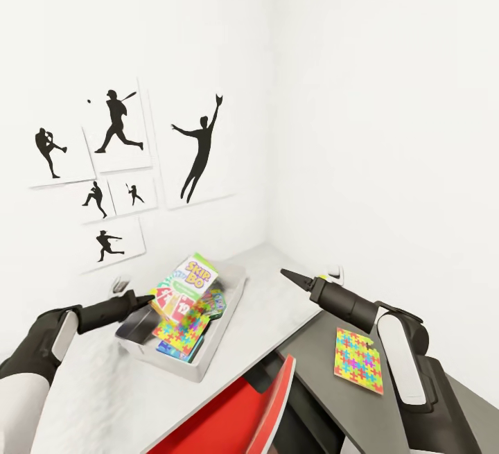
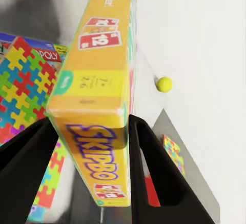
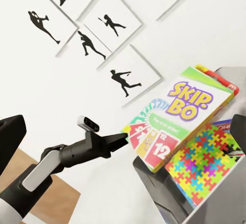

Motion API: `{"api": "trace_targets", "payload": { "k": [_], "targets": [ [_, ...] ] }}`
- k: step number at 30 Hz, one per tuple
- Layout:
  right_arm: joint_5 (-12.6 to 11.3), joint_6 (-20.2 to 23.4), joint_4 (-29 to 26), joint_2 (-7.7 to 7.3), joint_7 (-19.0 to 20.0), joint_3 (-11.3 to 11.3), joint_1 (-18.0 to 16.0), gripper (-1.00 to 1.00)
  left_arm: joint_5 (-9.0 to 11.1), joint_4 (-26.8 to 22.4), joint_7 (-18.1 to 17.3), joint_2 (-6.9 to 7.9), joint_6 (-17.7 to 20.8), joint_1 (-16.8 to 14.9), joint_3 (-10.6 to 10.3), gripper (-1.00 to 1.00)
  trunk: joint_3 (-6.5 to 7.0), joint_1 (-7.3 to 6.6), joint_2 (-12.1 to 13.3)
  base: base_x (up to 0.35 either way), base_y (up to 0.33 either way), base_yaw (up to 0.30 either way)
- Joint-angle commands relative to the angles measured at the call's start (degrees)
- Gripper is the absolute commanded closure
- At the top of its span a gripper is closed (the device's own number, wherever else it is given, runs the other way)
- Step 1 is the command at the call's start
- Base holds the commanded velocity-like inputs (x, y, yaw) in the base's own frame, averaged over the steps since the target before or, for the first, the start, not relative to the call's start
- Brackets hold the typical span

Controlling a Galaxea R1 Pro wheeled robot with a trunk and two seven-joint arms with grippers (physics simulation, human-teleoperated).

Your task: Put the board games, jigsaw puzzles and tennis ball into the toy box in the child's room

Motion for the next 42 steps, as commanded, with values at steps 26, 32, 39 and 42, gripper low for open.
{"api": "trace_targets", "payload": {
  "k": [26, 32, 39, 42],
  "targets": [
    [0.2, 0.3, 0.2, 0.06, 0.3, -0.2, 0.0, -1.00, 0.4, 0.0, 1.1, -0.87, -1.1, 0.0, 0.5, -1.00, -0.02, 0.02, 0.0, 0.000, 0.000, 0.000],
    [0.2, 0.3, 0.2, 0.06, 0.3, -0.3, 0.0, -1.00, 0.7, -0.1, 0.1, 0.64, -0.8, 0.0, 2.4, -1.00, -0.02, 0.02, 0.0, 0.000, 0.000, 0.000],
    [0.2, 0.3, 0.2, 0.06, 0.3, -0.3, 0.0, -1.00, 3.1, -0.2, -5.8, 5.33, 3.5, 0.1, 10.9, -1.00, -0.02, 0.02, 0.0, 0.000, 0.000, 0.000],
    [0.3, 0.3, 0.2, 0.06, 0.3, -0.3, 0.0, -1.00, 3.0, -0.2, -9.0, 5.61, 4.1, 0.1, 11.3, -1.00, -0.02, 0.02, 0.0, 0.000, 0.000, 0.000]
  ]
}}
